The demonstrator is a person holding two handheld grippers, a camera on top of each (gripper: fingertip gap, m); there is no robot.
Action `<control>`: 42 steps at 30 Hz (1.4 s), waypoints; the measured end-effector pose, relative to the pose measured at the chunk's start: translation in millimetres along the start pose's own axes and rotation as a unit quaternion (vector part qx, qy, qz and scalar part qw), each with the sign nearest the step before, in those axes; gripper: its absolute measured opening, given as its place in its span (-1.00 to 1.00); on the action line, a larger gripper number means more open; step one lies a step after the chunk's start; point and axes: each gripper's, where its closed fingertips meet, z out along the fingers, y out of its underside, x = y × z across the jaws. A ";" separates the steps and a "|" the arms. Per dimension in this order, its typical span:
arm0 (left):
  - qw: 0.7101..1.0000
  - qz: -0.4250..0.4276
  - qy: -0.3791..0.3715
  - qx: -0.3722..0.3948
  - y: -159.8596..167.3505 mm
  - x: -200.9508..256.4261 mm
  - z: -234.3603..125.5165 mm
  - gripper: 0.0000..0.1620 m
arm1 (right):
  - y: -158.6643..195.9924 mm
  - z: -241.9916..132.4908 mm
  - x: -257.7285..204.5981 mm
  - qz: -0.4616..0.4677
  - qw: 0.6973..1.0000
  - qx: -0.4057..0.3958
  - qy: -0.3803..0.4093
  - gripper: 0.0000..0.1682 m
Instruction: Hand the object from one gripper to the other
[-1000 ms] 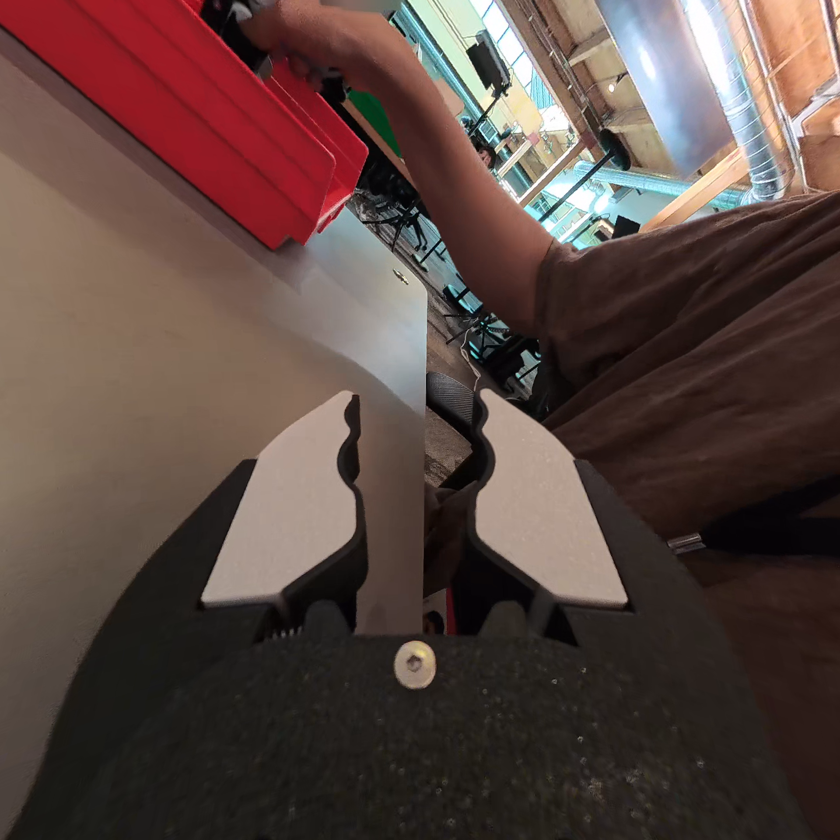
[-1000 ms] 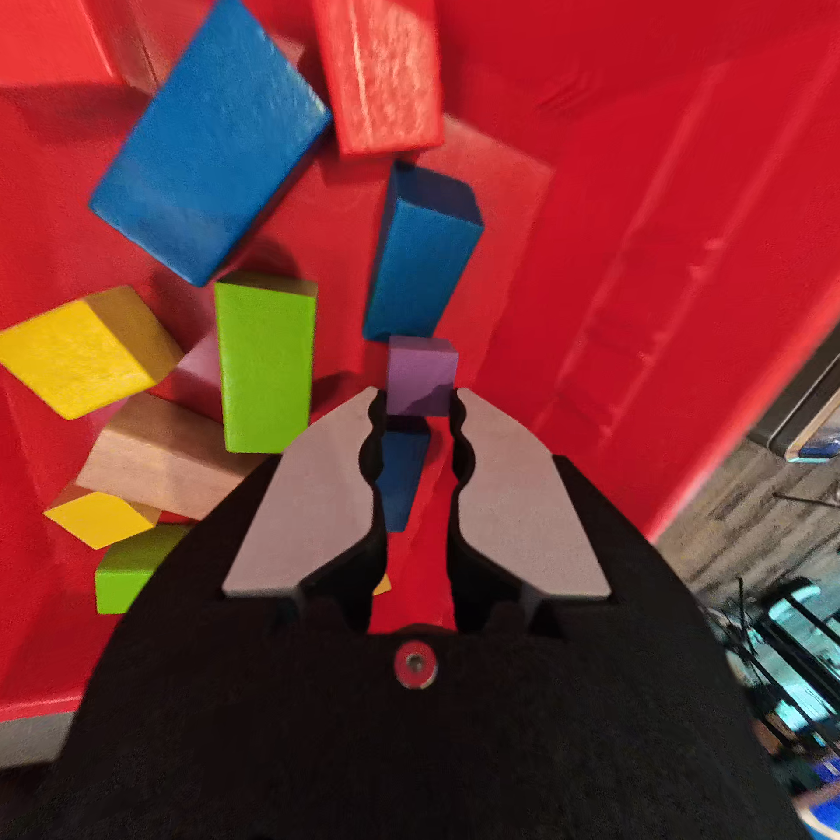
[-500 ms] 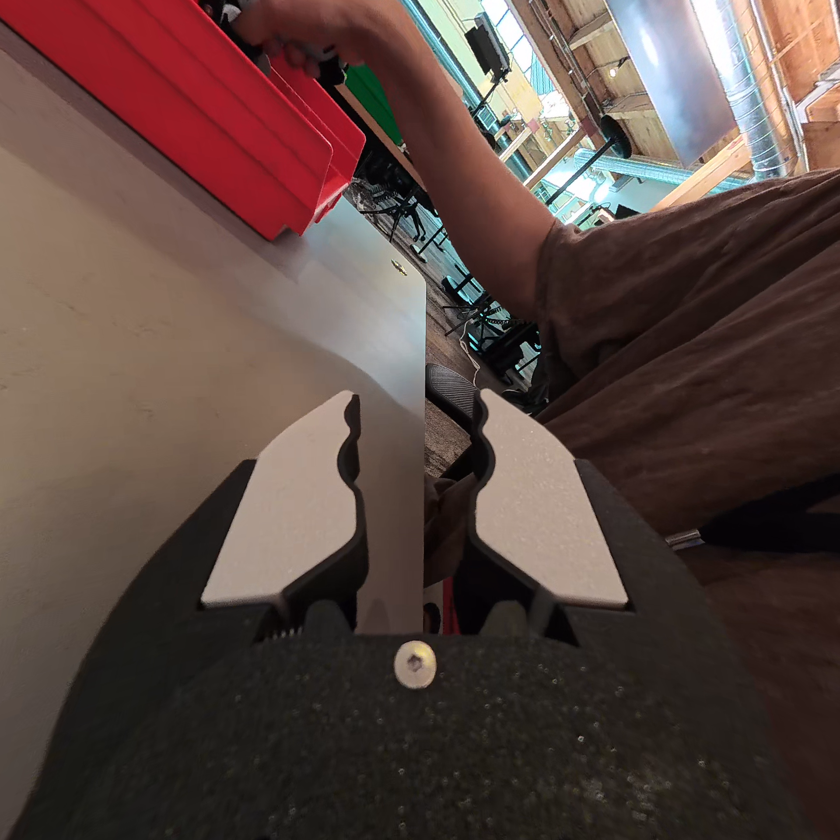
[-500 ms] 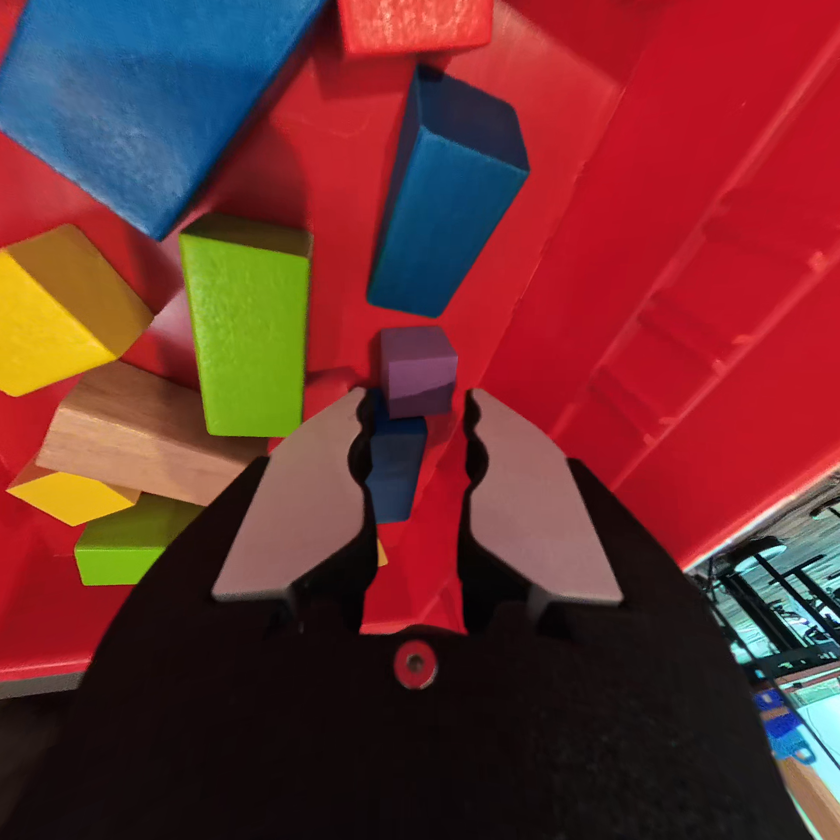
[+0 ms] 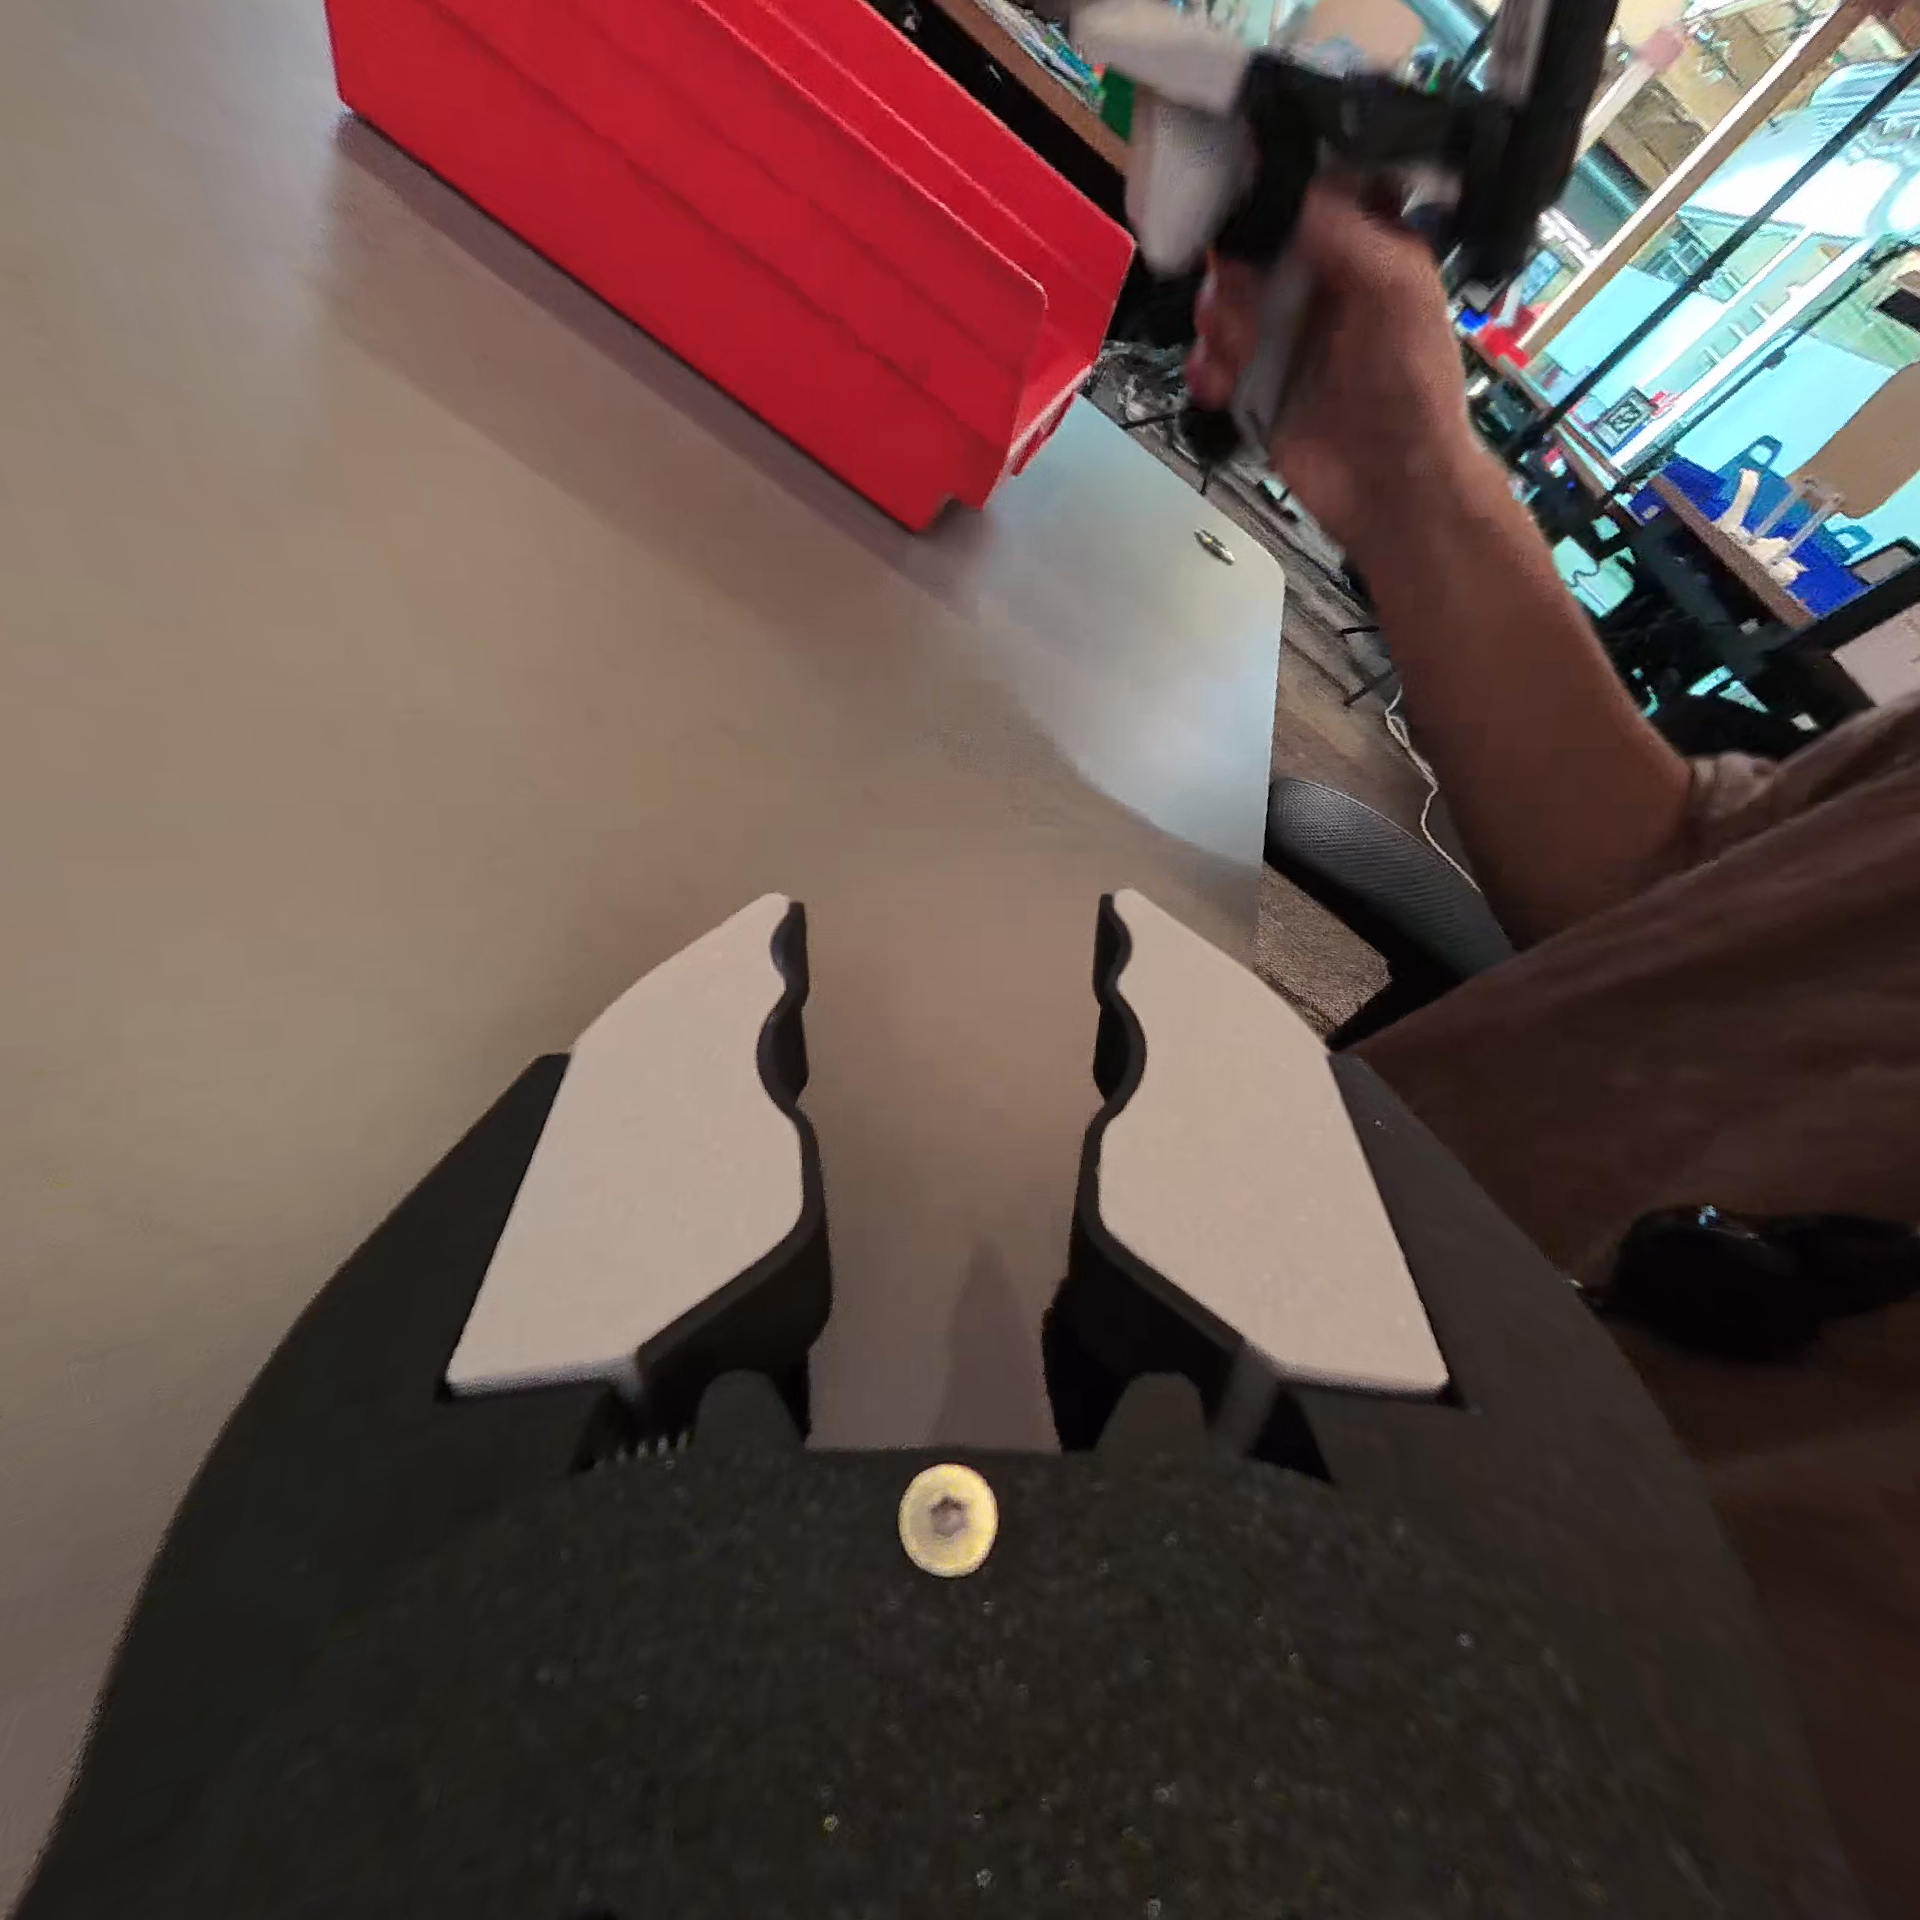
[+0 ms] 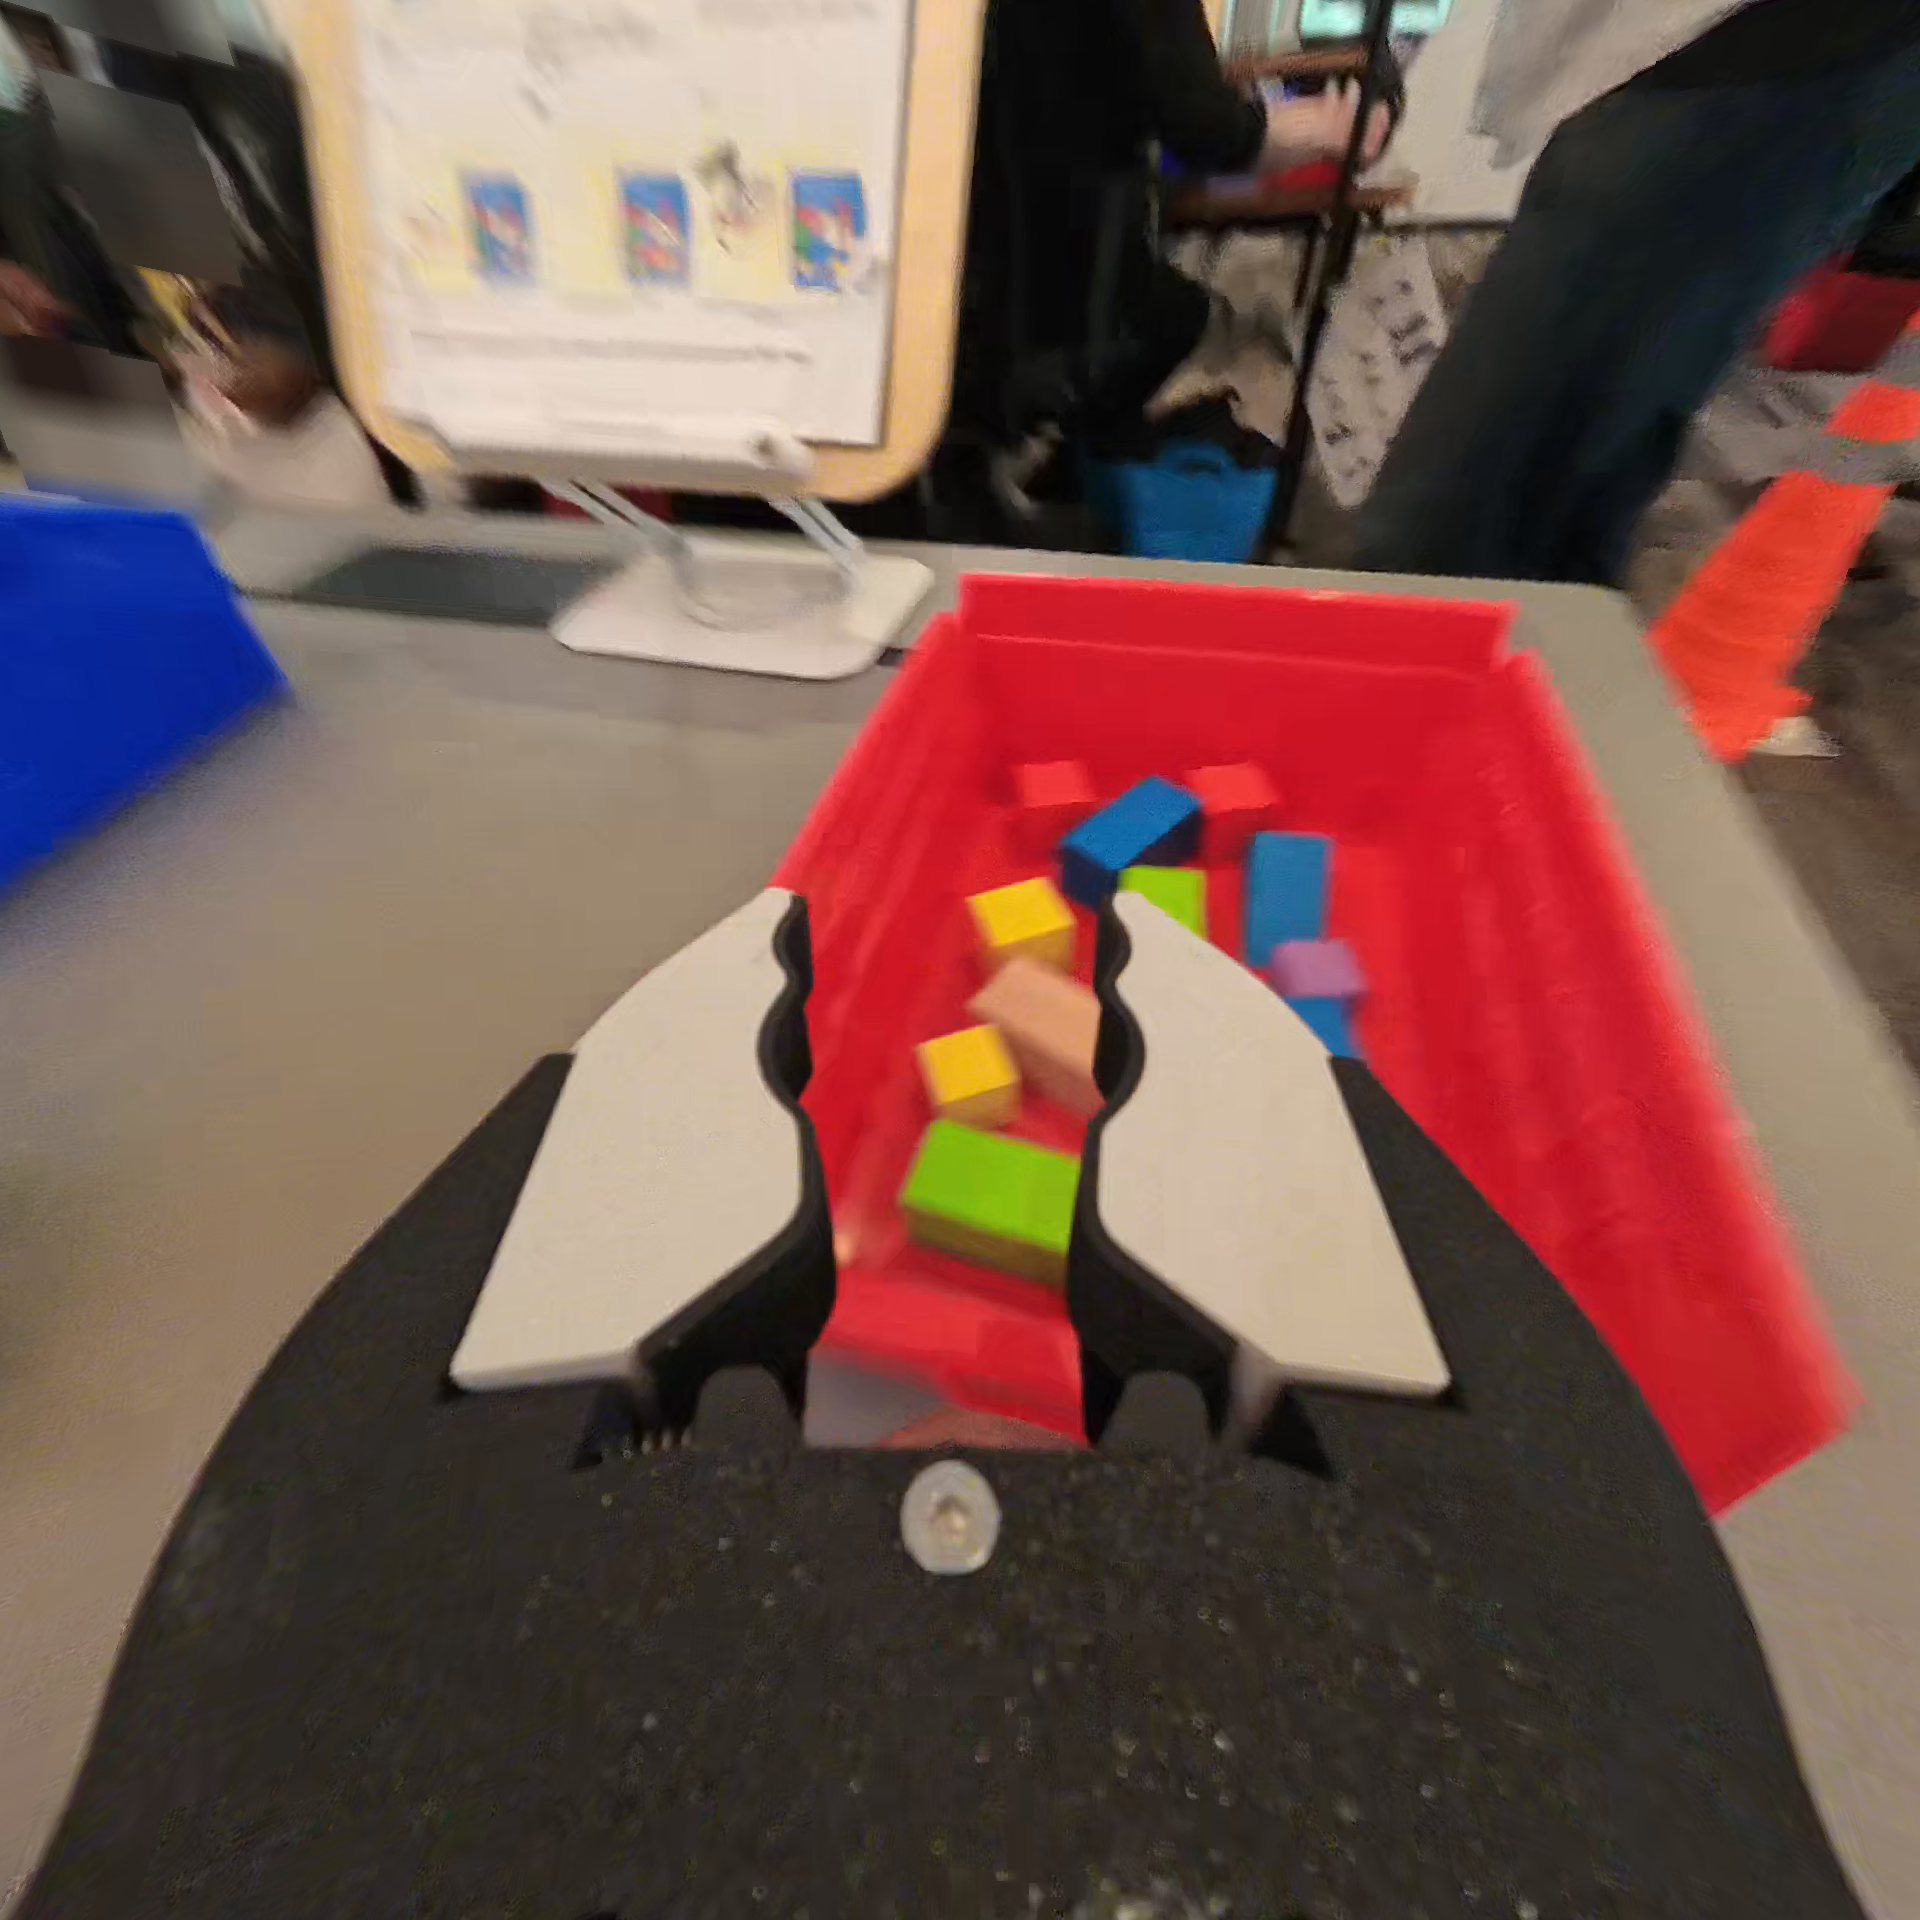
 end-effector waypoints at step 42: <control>0.607 0.295 -0.265 -0.689 -35.1 -362.7 -297.0 -0.28 | 78.1 -29.6 -26.2 -0.023 0.999 -0.005 0.030 -0.47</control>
